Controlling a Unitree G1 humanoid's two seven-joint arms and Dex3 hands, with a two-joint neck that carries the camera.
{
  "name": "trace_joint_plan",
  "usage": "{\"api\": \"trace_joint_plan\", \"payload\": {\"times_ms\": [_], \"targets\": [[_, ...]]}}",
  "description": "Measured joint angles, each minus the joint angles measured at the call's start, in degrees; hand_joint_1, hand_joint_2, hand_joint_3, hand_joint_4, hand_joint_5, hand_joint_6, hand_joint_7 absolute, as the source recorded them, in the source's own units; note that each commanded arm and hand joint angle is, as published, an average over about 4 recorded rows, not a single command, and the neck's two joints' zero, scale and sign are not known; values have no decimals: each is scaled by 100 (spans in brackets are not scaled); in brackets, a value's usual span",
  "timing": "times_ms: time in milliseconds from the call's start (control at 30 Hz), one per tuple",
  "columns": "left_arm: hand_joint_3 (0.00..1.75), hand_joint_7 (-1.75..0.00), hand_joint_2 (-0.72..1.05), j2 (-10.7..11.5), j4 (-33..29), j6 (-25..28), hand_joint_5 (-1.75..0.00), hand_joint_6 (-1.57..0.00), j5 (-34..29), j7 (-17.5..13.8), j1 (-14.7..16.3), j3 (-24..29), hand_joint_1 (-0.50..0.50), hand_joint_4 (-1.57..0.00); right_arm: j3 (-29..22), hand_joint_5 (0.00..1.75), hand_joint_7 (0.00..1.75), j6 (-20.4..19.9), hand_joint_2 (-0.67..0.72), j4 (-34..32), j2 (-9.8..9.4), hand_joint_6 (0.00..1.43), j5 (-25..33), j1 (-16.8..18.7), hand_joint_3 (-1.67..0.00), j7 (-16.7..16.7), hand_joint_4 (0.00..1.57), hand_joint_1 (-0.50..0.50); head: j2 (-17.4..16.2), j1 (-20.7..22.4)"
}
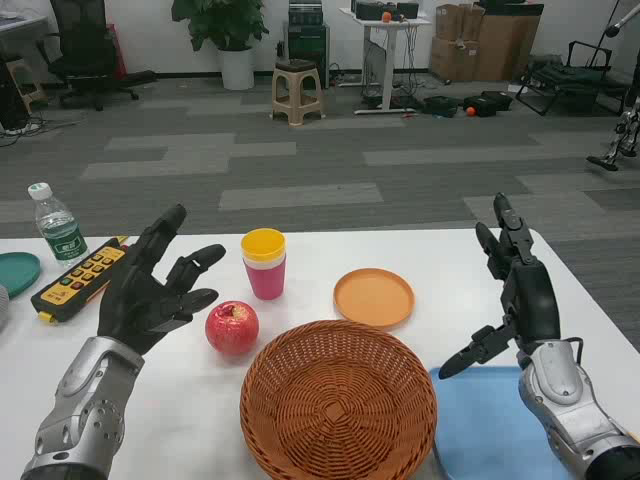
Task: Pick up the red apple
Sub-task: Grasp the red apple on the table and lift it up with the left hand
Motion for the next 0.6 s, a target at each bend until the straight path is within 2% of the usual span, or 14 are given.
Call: {"api": "trace_joint_plan", "payload": {"times_ms": [67, 100, 267, 367, 467, 533, 600], "targets": [[4, -5, -72, 12, 231, -400, -51, 0, -89, 221, -57, -215, -50, 0, 0, 0, 0, 0, 22, 9, 7, 0, 0, 0, 0, 3, 6, -38, 59, -120], [4, -5, -72, 21, 452, -774, -51, 0, -181, 429, -109, -427, -50, 0, 0, 0, 0, 0, 22, 15, 15, 0, -1, 0, 0, 6, 6, -38, 121, -239], [0, -7, -72, 30, 1567, -2700, -51, 0, -844, 1515, -370, -1584, -50, 0, -2, 0, 0, 0, 22, 41, 47, 0, -1, -1, 0, 10, 6, -38, 120, -231], [7, -3, -72, 44, 2142, -3809, -51, 0, -1337, 2154, -562, -2224, -50, 0, -30, 0, 0, 0, 22, 80, 66, 0, -1, -1, 0, 10, 6, -38, 111, -232], [4, -7, -72, 82, 2692, -5003, -51, 0, -1927, 2834, -815, -2845, -50, 0, -156, 0, 0, 0, 22, 175, 166, 0, -1, -2, 0, 7, 6, -38, 97, -228], [7, -7, -72, 144, 2909, -5521, -51, 0, -2186, 3133, -954, -3069, -50, 0, -256, 0, 0, -1, 22, 252, 240, 0, 0, -3, 0, 1, 6, -38, 79, -223], [7, -5, -72, 223, 3007, -5767, -51, 0, -2290, 3264, -1049, -3141, -50, 0, -316, 0, 0, -1, 22, 298, 267, 0, 1, -4, 0, -3, 6, -38, 49, -216]]}}
